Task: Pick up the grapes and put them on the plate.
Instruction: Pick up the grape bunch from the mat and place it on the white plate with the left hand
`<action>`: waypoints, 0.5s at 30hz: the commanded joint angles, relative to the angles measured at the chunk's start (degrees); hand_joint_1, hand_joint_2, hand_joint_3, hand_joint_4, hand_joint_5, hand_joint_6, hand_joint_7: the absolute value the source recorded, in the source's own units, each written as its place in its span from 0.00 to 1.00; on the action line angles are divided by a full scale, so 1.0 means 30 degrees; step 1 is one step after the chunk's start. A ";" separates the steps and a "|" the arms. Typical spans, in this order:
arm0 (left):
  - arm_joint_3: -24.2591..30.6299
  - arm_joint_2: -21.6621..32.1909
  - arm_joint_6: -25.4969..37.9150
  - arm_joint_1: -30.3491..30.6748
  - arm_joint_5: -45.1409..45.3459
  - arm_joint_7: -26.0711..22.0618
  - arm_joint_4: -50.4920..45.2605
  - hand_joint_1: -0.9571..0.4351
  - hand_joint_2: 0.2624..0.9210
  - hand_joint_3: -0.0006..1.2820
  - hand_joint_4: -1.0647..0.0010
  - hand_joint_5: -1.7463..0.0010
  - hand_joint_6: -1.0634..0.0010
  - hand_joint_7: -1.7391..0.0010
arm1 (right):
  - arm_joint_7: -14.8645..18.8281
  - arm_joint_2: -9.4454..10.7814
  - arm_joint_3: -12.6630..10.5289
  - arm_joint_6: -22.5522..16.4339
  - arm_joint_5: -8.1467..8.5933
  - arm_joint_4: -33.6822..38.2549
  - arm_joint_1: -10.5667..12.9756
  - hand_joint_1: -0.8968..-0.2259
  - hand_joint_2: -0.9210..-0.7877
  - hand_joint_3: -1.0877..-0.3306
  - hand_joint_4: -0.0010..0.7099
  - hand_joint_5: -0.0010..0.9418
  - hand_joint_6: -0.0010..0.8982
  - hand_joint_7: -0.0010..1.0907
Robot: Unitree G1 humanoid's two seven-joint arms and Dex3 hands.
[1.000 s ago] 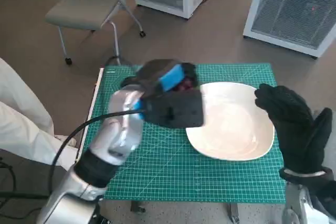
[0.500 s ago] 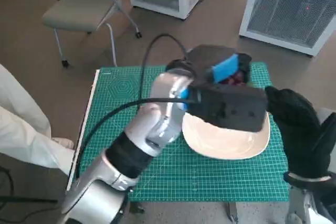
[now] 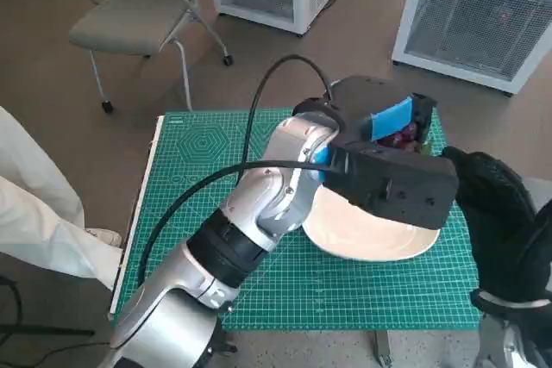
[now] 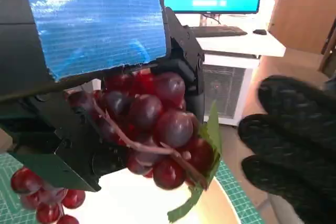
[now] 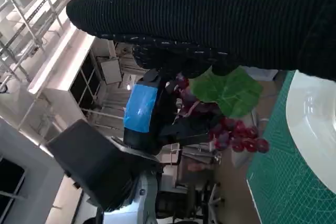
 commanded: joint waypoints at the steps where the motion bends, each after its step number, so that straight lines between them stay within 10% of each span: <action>1: -0.0129 -0.0279 -0.0223 -0.0382 0.0133 0.0282 0.0029 0.69 0.53 0.60 0.54 0.14 0.54 0.16 | -0.0225 0.0015 0.0067 0.0054 -0.0204 0.0082 0.0407 0.75 0.00 0.60 0.55 0.76 0.20 0.90; 11: 0.0118 -0.0799 -0.0899 -0.0261 -0.0371 0.1087 0.1077 0.71 0.76 0.38 0.53 0.14 0.52 0.31 | -0.0243 0.0088 0.0049 0.0186 -0.0113 0.0142 0.0407 0.75 0.00 0.59 0.55 0.75 0.20 0.90; 15: 0.0146 -0.0904 -0.0803 -0.0242 -0.0635 0.0664 0.1405 0.78 0.90 0.18 0.59 0.34 0.62 0.63 | -0.0261 0.0111 0.0067 0.0238 -0.0067 0.0129 0.0437 0.75 0.00 0.59 0.55 0.75 0.20 0.90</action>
